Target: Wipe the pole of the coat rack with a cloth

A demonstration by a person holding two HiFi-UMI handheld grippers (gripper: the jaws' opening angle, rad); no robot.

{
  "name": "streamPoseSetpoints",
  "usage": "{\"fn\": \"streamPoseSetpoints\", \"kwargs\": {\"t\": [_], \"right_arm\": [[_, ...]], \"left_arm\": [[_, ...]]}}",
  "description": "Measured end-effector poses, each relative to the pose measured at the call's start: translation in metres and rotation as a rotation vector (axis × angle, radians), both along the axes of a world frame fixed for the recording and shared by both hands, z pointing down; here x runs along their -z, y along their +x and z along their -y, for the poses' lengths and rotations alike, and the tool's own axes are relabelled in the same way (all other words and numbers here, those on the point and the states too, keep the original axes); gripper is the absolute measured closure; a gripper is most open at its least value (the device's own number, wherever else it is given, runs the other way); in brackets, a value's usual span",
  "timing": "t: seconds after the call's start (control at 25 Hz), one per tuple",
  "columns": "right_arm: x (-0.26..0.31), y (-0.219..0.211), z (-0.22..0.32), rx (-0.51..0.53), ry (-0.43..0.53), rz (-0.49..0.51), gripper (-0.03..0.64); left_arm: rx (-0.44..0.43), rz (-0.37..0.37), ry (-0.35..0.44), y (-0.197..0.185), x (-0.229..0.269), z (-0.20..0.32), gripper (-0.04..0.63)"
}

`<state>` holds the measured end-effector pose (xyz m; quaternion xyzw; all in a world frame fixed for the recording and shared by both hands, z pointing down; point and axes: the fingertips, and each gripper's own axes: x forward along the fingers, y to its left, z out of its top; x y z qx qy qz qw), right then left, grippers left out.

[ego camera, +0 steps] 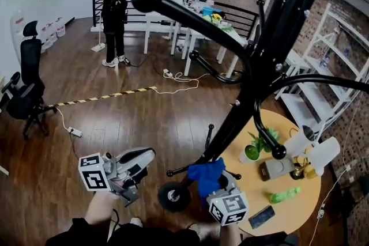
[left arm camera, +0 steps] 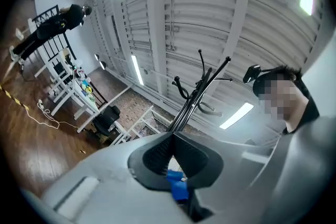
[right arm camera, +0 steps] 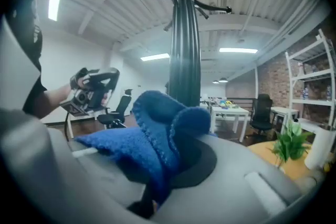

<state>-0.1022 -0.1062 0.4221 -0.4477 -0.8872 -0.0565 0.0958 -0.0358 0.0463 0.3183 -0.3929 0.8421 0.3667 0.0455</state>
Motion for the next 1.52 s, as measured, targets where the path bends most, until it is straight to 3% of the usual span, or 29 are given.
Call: {"fn": "streamPoseSetpoints", "kwargs": {"t": [0.16,0.24,0.56,0.76,1.24,1.52], "right_arm": [[-0.033,-0.006,-0.008,-0.107,-0.035,-0.085,0.594],[-0.039,-0.012,-0.011,-0.127,-0.097,-0.109,0.594],[-0.011,-0.017,-0.002,-0.057,-0.418,-0.142,0.594],[0.043,-0.021,0.003,-0.037,-0.520,-0.042,0.594],[0.275,-0.016,0.005,-0.052,-0.614,0.433,0.594],[0.290,-0.014,0.002,-0.076,-0.608,0.493,0.594]], "left_arm": [[-0.098,0.000,0.008,0.003,0.002,-0.014,0.592],[-0.113,-0.003,0.018,0.003,0.000,-0.020,0.592],[-0.138,-0.002,0.020,0.002,0.009,-0.012,0.592],[-0.119,0.032,0.006,0.006,0.018,-0.012,0.592],[-0.056,0.066,0.002,0.017,0.028,-0.016,0.592],[-0.038,0.065,0.004,0.022,0.030,-0.024,0.592]]}}
